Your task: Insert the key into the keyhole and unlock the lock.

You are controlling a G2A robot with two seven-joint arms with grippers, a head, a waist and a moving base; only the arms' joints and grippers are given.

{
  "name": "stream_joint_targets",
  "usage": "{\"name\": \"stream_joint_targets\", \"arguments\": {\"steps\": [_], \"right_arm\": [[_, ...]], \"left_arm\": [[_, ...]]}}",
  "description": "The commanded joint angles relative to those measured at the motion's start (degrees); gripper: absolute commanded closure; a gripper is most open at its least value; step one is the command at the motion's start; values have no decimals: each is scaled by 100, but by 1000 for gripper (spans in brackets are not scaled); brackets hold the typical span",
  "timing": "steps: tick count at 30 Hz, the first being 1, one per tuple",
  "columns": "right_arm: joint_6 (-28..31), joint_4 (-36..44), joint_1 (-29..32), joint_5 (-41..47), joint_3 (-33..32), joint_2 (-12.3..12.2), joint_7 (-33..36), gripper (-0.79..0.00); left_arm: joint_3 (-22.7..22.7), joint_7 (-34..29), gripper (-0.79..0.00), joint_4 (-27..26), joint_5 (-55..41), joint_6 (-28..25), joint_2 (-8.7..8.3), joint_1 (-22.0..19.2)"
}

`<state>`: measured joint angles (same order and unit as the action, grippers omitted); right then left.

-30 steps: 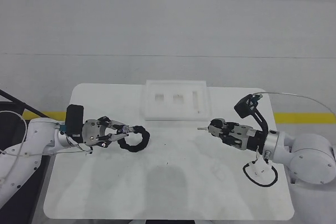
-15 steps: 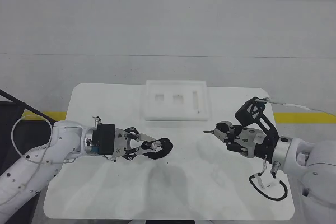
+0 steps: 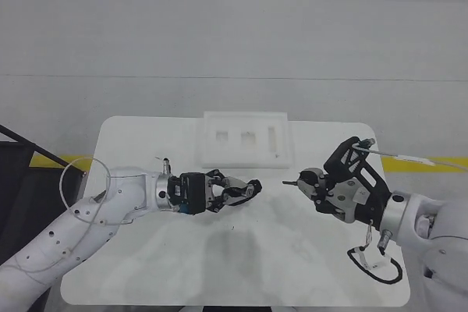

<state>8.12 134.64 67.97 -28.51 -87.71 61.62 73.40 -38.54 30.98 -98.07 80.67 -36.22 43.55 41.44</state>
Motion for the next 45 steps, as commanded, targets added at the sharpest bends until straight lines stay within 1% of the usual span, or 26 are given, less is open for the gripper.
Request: {"name": "stream_joint_targets", "arguments": {"steps": [1,9,15,28,31,37,45], "right_arm": [[-56,0,4,-6,19,-12,-34,0],[-170,0,-11,63,-21,-69,-52,0],[-241,0,-27,194,-88,-100,-43,0],[-241,0,-27,194,-88,-100,-43,0],[-179,0,3,105,-67,-116,-203,0],[-303,0,-322,144,40,-155,-60,0],[-736,0,-689,238,259,-208,373,0]], "left_arm": [[102,-188,0,67,-34,131,116,-99],[445,-496,0,335,-273,325,533,-386],[542,-484,0,486,-385,309,745,-490],[542,-484,0,486,-385,309,745,-490],[521,-531,0,456,-395,370,748,-441],[350,-684,0,271,-244,446,771,-291],[235,-588,0,194,45,578,852,-147]]}}
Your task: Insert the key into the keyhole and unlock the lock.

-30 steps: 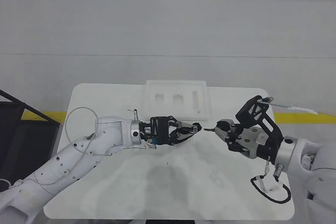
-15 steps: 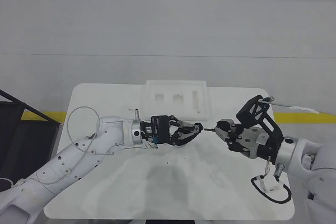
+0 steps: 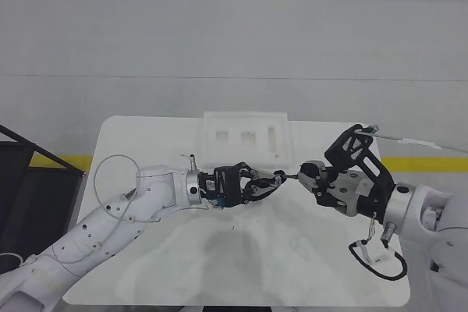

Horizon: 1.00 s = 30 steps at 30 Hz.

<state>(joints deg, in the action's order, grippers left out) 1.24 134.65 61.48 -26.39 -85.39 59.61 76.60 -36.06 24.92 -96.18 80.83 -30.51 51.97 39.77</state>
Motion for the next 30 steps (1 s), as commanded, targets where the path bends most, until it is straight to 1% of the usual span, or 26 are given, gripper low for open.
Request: {"name": "stream_joint_targets", "arguments": {"steps": [1,11,30], "right_arm": [[-82,0,-81,49,50,-12,90,0],[-260,0,-419,194,143,-81,315,0],[-398,0,-420,-12,373,-207,290,0]], "left_arm": [[-28,23,0,12,46,11,22,35],[-186,-25,0,67,56,21,135,144],[-427,-126,0,93,68,-186,326,314]]}}
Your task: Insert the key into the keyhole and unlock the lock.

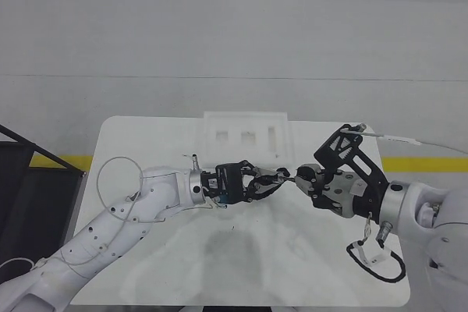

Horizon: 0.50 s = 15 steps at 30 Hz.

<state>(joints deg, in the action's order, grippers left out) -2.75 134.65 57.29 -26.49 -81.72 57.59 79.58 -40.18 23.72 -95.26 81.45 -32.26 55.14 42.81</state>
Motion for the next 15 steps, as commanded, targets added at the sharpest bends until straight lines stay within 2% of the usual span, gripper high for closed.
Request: {"name": "stream_joint_targets", "arguments": {"steps": [1,15], "right_arm": [[-3,0,-1,-4,12,-12,-18,0],[-134,0,-175,136,57,-97,199,0]], "left_arm": [[-27,-8,0,2,5,-29,17,21],[-227,-69,0,14,222,-166,105,139]]}}
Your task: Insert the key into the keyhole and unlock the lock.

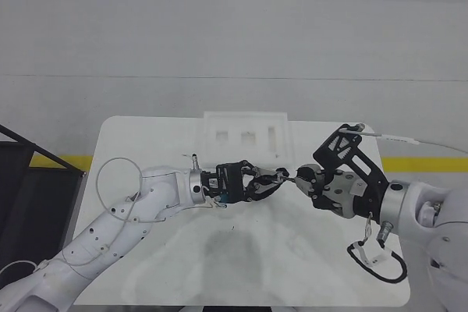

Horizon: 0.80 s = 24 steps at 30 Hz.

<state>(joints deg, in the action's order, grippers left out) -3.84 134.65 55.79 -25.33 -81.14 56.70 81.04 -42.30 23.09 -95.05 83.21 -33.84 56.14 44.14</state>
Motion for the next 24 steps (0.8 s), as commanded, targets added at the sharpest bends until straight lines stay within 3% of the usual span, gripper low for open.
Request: {"name": "stream_joint_targets", "arguments": {"steps": [1,24], "right_arm": [[-41,0,-50,38,2,-16,114,0],[-304,0,-346,48,279,-167,480,0]], "left_arm": [[-28,-4,0,-14,82,-14,9,15],[-293,12,0,-147,539,-227,112,161]]}}
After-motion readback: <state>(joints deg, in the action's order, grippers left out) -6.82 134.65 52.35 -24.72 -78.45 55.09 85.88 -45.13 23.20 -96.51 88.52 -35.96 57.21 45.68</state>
